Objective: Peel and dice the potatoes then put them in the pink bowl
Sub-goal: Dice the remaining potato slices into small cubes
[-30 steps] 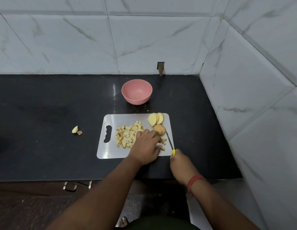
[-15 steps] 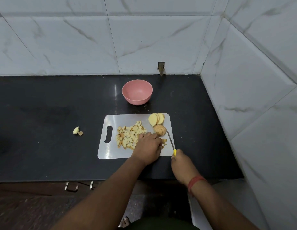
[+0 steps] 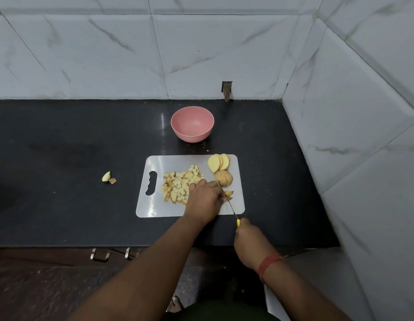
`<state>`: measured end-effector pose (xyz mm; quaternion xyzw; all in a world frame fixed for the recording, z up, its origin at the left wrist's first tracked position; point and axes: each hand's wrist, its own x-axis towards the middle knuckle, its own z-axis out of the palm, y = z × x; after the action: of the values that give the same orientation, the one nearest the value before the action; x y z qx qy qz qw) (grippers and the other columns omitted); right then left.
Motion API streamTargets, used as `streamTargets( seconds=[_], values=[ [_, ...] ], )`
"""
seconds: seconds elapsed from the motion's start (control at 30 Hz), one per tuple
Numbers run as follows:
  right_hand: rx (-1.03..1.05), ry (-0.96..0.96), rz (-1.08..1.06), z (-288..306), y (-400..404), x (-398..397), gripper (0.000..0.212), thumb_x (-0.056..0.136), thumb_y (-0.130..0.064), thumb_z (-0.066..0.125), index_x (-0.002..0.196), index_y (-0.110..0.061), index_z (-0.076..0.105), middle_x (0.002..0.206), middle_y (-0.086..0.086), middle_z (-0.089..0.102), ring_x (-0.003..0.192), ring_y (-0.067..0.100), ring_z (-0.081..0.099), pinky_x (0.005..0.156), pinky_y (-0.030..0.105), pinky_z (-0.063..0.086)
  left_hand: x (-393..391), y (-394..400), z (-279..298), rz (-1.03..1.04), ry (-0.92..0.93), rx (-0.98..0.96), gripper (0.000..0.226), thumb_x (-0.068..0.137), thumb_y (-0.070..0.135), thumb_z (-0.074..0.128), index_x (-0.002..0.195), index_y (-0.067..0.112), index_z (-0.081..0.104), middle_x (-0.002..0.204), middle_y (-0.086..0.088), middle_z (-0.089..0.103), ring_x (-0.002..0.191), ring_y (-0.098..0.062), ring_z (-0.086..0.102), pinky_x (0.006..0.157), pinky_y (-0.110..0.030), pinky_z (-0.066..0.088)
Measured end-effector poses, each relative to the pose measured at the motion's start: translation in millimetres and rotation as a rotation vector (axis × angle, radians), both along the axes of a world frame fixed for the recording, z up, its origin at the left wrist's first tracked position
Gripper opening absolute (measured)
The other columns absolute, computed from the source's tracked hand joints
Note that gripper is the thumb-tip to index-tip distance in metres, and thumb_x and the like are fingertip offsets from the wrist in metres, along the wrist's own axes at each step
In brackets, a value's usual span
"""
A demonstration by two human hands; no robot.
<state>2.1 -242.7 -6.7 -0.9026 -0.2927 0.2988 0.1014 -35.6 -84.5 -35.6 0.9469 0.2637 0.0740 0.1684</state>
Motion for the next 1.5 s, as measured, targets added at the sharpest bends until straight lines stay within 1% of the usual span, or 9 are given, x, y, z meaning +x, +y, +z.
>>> streamTargets(
  seconds=[0.5,0.63,0.7,0.8,0.87,1.0,1.17,1.4,1.5],
  values=[
    [-0.105,0.084,0.020,5,-7,0,0.025,0.094,-0.005,0.038,0.119,-0.005,0.042,0.115,0.015,0.061,0.105,0.029,0.062,0.082,0.031,0.046,1,-2,1,-0.018,0.031,0.068,0.018,0.098,0.039,0.057,0.104,0.030,0.072,0.109,0.012,0.064,0.105,-0.018,0.048,0.083,-0.036,0.027],
    [-0.096,0.093,0.024,5,-16,2,0.012,0.096,-0.007,0.038,0.105,-0.008,0.045,0.113,0.015,0.062,0.099,0.028,0.062,0.077,0.029,0.044,0,-4,1,-0.024,0.029,0.091,0.019,0.099,0.036,0.055,0.104,0.027,0.071,0.108,0.009,0.062,0.105,-0.020,0.048,0.085,-0.037,0.029],
    [-0.049,0.077,-0.007,8,-17,5,0.009,0.099,-0.012,0.038,0.092,-0.012,0.045,0.109,0.014,0.064,0.094,0.027,0.063,0.071,0.027,0.042,-3,-7,-2,-0.040,0.010,0.139,0.018,0.098,0.031,0.053,0.103,0.023,0.068,0.106,0.006,0.060,0.102,-0.022,0.049,0.084,-0.038,0.032],
    [0.120,0.048,-0.132,18,-19,17,0.015,0.102,-0.018,0.035,0.099,-0.009,0.046,0.097,0.014,0.061,0.090,0.030,0.062,0.070,0.030,0.043,-5,-8,-6,-0.103,-0.050,0.248,0.017,0.092,0.024,0.055,0.105,0.019,0.064,0.108,0.000,0.058,0.098,-0.026,0.051,0.082,-0.040,0.038],
    [0.242,0.037,-0.191,26,-18,25,0.015,0.102,-0.020,0.036,0.094,-0.009,0.043,0.090,0.014,0.058,0.081,0.030,0.058,0.066,0.032,0.041,0,-8,-9,-0.248,-0.070,0.324,0.029,0.087,0.021,0.061,0.115,0.018,0.064,0.117,-0.003,0.059,0.103,-0.028,0.052,0.086,-0.042,0.042],
    [0.311,0.023,-0.177,33,-13,29,0.017,0.102,-0.022,0.037,0.094,-0.009,0.044,0.088,0.012,0.058,0.074,0.026,0.055,0.061,0.031,0.039,14,-6,-6,-0.458,0.063,0.433,0.032,0.090,0.021,0.059,0.122,0.019,0.064,0.120,-0.003,0.058,0.111,-0.025,0.052,0.092,-0.038,0.042],
    [0.280,0.030,-0.126,32,-13,28,0.016,0.102,-0.023,0.036,0.097,-0.010,0.045,0.087,0.010,0.058,0.072,0.023,0.055,0.061,0.032,0.042,3,8,-10,-0.394,0.090,0.513,0.017,0.087,0.017,0.061,0.102,0.012,0.067,0.113,-0.008,0.062,0.100,-0.028,0.056,0.087,-0.040,0.045],
    [0.247,0.015,-0.083,32,-3,30,0.016,0.103,-0.026,0.036,0.102,-0.013,0.046,0.086,0.006,0.057,0.077,0.023,0.060,0.067,0.038,0.050,-12,30,-11,-0.141,0.119,0.516,0.018,0.076,0.015,0.073,0.092,0.012,0.065,0.098,-0.006,0.057,0.089,-0.029,0.053,0.083,-0.045,0.042],
    [0.254,0.028,-0.073,33,4,30,0.017,0.103,-0.026,0.035,0.103,-0.012,0.046,0.088,0.007,0.059,0.080,0.023,0.061,0.069,0.038,0.051,-7,28,-10,-0.049,0.082,0.434,0.015,0.084,0.016,0.067,0.098,0.017,0.063,0.102,-0.003,0.058,0.094,-0.027,0.054,0.089,-0.045,0.039]
  ],
)
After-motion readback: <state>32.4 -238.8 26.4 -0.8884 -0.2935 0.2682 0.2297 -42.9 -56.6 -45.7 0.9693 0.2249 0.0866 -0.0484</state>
